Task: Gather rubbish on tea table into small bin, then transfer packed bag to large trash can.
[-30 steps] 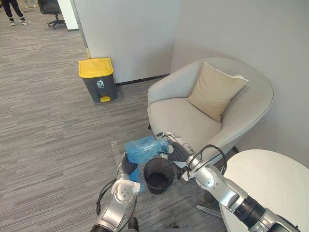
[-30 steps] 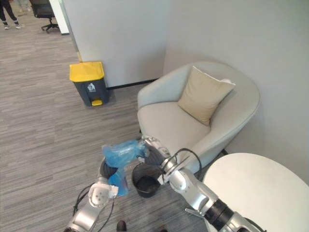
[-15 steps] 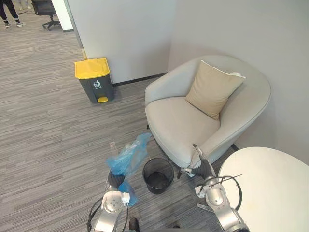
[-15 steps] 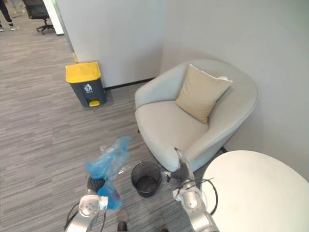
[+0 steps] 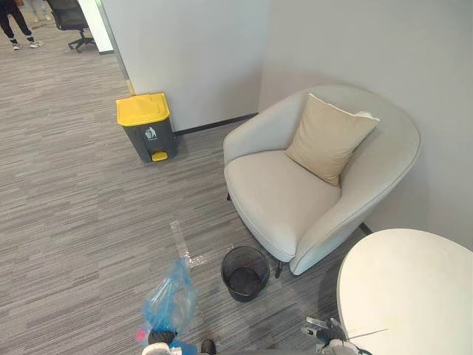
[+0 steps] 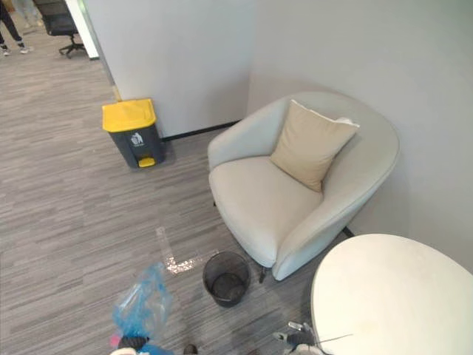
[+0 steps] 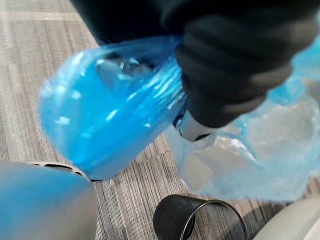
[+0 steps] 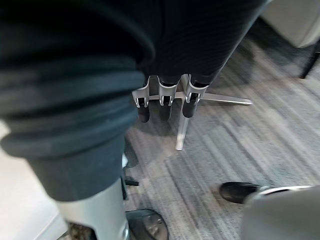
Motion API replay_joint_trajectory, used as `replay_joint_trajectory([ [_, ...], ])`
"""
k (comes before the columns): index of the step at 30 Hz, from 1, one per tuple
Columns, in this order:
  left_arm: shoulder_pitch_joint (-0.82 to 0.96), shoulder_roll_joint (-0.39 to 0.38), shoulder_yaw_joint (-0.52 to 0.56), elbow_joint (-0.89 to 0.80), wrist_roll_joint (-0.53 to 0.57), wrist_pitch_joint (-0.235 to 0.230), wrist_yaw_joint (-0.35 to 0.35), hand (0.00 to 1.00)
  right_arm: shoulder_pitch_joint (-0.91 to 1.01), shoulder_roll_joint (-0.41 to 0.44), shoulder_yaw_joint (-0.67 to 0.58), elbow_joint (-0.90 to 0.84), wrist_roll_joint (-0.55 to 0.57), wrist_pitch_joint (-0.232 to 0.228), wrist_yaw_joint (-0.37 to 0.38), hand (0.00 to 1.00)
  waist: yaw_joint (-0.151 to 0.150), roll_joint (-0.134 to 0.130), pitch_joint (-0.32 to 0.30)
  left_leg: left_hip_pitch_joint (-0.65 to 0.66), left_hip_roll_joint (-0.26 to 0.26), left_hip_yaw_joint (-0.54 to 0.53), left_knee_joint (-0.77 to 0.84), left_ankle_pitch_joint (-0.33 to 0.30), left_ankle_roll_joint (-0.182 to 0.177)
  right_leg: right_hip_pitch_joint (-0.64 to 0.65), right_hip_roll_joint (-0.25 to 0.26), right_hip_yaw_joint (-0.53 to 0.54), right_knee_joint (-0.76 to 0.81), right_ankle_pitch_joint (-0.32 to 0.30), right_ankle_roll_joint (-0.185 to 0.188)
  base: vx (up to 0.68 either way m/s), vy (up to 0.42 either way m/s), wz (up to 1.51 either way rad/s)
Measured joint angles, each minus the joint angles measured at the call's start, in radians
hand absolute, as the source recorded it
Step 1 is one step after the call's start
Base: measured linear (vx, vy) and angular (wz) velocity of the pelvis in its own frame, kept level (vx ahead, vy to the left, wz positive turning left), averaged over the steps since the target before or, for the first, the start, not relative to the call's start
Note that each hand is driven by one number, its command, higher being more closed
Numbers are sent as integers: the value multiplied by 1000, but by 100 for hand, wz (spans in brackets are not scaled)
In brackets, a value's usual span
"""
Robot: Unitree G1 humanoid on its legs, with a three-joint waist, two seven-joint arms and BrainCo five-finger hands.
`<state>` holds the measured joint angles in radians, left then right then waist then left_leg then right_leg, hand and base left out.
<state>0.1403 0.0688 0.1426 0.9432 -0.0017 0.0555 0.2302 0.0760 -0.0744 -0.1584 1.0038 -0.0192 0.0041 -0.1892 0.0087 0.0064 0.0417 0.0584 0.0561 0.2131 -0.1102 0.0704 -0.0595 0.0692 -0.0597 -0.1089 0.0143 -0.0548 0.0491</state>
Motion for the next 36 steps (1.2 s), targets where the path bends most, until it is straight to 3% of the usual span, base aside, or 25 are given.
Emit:
replay_joint_trajectory([
  [8,-24,-27,69,26,1,-4,-19,100,-17,37,-35,2,21,1,-4,0,8,1,23,20,5,86,0,-12,0,-37,4,77,39,-1,3,8,18,-31],
  [15,-79,-49,68,-1,0,-12,-18,100,-59,81,3,-31,20,1,-19,0,31,-30,63,-42,14,154,47,-23,30,-137,-13,120,140,-5,22,-34,29,-20],
  [16,-84,-63,83,-8,0,-16,-17,100,-62,88,3,-44,20,1,-19,0,37,-29,66,-59,22,151,66,-30,40,-171,-19,114,248,-54,17,-22,-4,40],
  [17,-88,-76,104,-11,0,-19,-17,100,-60,94,2,-52,20,-2,-19,0,37,-29,66,-75,21,126,118,-38,44,-190,-47,99,454,-134,15,54,-51,46],
  [18,-87,-79,108,-18,0,-19,-17,100,-59,96,1,-52,21,-3,-19,0,38,-29,66,-83,21,106,141,-46,47,-178,-62,98,500,-153,22,66,-115,65],
  [19,-83,-78,114,-38,0,-20,-16,100,-57,102,0,-53,21,-7,-20,0,46,-48,56,-107,20,95,182,-49,49,-149,-79,103,515,-178,28,33,-140,43],
  [21,-80,-81,114,-52,0,-21,-17,100,-69,107,-5,-55,21,-11,-20,0,56,-53,58,-129,28,83,207,-45,43,-118,-64,111,445,-199,24,-71,-160,24],
  [24,-71,-93,116,-65,-1,-20,-15,100,-96,112,-8,-71,23,-16,-24,0,77,-24,61,-172,58,74,227,-21,7,-67,-33,79,293,-225,-1,-190,-197,3],
  [26,-70,-117,111,-68,-2,-22,-16,100,-79,103,-3,-83,39,-15,-28,0,57,18,71,-217,86,0,225,18,-11,-88,0,0,311,-217,-20,-266,-148,75],
  [28,-70,-119,111,-69,-1,-21,-16,100,-71,100,-3,-82,39,-5,-29,0,54,25,69,-228,92,-4,201,17,-14,-99,2,-34,317,-216,-34,-216,-95,64],
  [29,-72,-120,111,-71,3,-20,-17,100,-73,99,-4,-82,36,1,-32,0,47,16,76,-236,101,37,199,14,-7,-107,-11,-72,307,-204,-53,-225,-63,73],
  [30,-85,-120,111,-75,7,-20,-17,100,-74,92,-4,-80,34,2,-39,0,51,6,81,-242,116,86,294,2,11,-111,-28,-97,309,-195,-59,-207,-42,86],
  [32,-82,-121,105,-75,9,-20,-17,100,-78,91,-13,-81,31,1,-48,0,49,2,81,-240,116,102,416,-99,22,-114,-52,-142,308,-184,-55,-157,31,78],
  [35,-93,-128,94,-70,19,-20,-20,100,-76,96,-52,-80,29,1,-48,0,43,-1,81,-213,126,152,537,-230,19,-118,-97,-211,295,-157,-29,-126,130,72],
  [36,-94,-131,90,-64,21,-20,-20,100,-72,97,-69,-79,29,1,-48,0,42,2,78,-178,123,180,482,-259,-8,-120,-105,-219,286,-141,-9,-54,186,62],
])
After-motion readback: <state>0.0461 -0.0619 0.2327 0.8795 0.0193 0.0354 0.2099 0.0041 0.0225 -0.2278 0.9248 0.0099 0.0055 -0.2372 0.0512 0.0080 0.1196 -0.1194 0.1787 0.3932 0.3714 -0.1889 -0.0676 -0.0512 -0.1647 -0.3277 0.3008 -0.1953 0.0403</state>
